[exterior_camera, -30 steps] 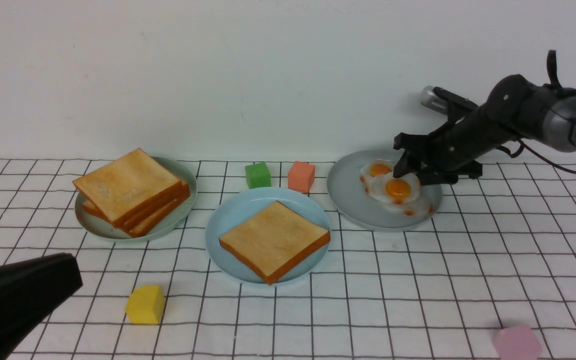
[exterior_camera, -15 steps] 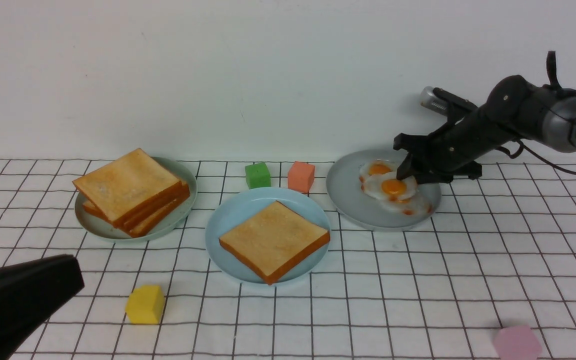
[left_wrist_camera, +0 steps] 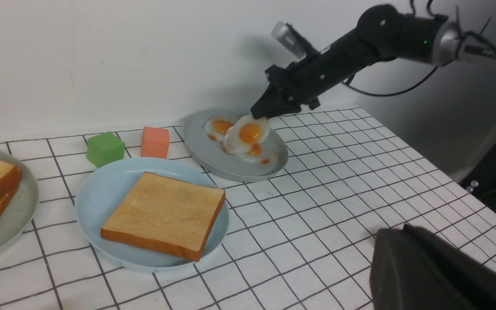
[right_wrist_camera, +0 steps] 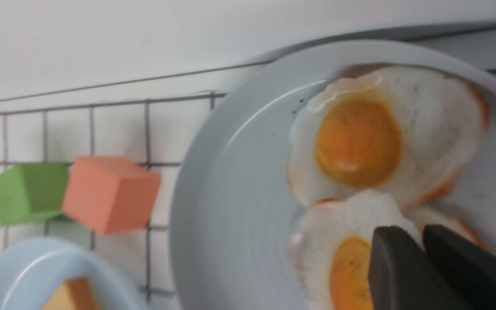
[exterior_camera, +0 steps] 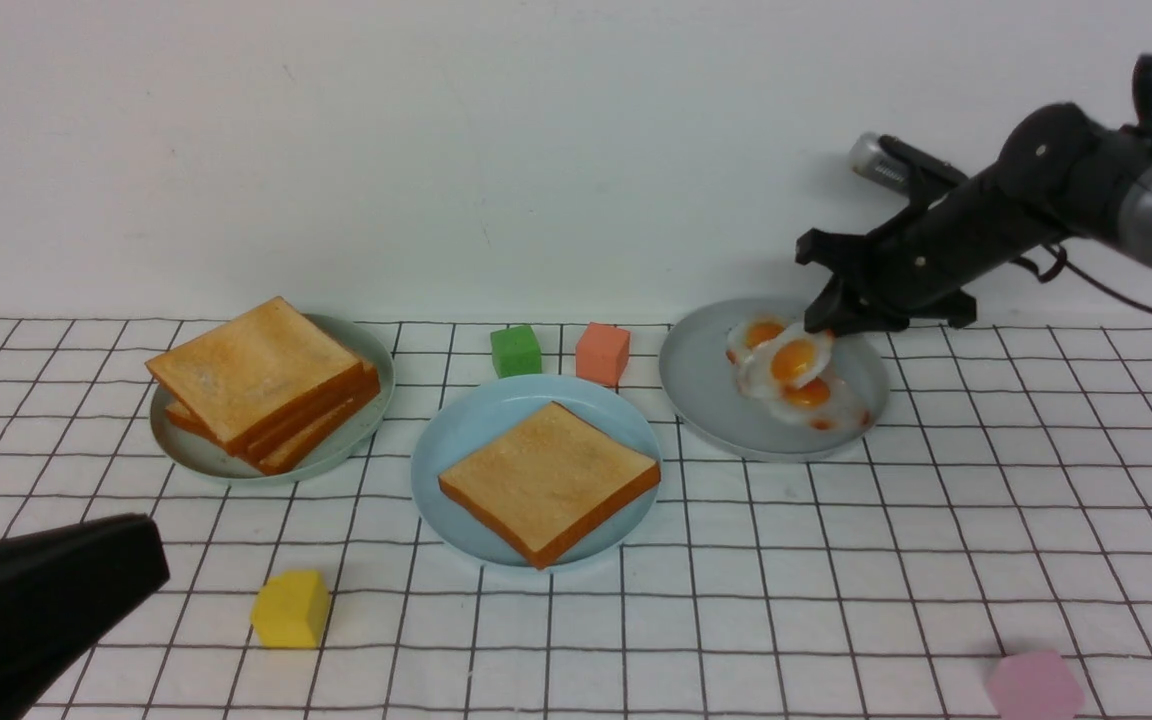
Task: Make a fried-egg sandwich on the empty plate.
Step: Use the right arm to grab a fried egg, then use the right arm to place the fried egg on the slice of bread in the middle
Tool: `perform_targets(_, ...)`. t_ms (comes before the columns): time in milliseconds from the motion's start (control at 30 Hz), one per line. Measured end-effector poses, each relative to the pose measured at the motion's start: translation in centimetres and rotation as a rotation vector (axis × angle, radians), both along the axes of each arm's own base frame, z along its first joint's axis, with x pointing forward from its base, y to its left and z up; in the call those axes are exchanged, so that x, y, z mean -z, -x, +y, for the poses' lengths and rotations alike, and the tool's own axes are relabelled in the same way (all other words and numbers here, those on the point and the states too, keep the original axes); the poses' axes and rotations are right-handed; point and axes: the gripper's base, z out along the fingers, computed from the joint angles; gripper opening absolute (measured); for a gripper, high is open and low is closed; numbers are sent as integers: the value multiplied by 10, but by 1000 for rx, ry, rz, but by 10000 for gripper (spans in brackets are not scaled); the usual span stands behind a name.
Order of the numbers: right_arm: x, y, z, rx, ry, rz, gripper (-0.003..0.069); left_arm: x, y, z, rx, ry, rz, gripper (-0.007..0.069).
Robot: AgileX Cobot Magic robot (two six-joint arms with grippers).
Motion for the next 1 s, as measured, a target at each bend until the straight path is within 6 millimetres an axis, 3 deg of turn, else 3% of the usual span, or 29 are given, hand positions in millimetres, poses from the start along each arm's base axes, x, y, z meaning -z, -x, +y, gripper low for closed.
perform_targets(200, -52, 24, 9, -150, -63, -23, 76, 1, 0, 0, -2, -24, -4, -11)
perform_targets(333, -86, 48, 38, -336, -212, -39, 76, 1, 0, 1, -2, -30, -4, -11)
perform_targets(433, -94, 60, 62, -438, -283, -37, 76, 1, 0, 1, -3, -32, -5, -11)
perform_targets(467, -89, 69, 84, -494, -306, -19, 76, 1, 0, 1, -3, -32, -6, -11)
perform_targets(500, -88, 69, 84, -494, -306, -15, 76, 1, 0, 1, -3, -32, -6, -11)
perform_targets(567, -70, 80, 112, -534, -302, 18, 76, 1, 0, 1, -3, -33, -6, -11)
perform_targets(667, -44, 85, 137, -526, -275, 14, 76, 2, 0, 1, -3, -34, -5, -10)
perform_targets(733, -30, 82, 147, -496, -269, 4, 76, 2, 0, 1, -2, -36, -3, -10)
perform_targets(1000, 13, 64, 154, -376, -346, 45, 76, 2, 0, 1, -2, -37, -1, -3)
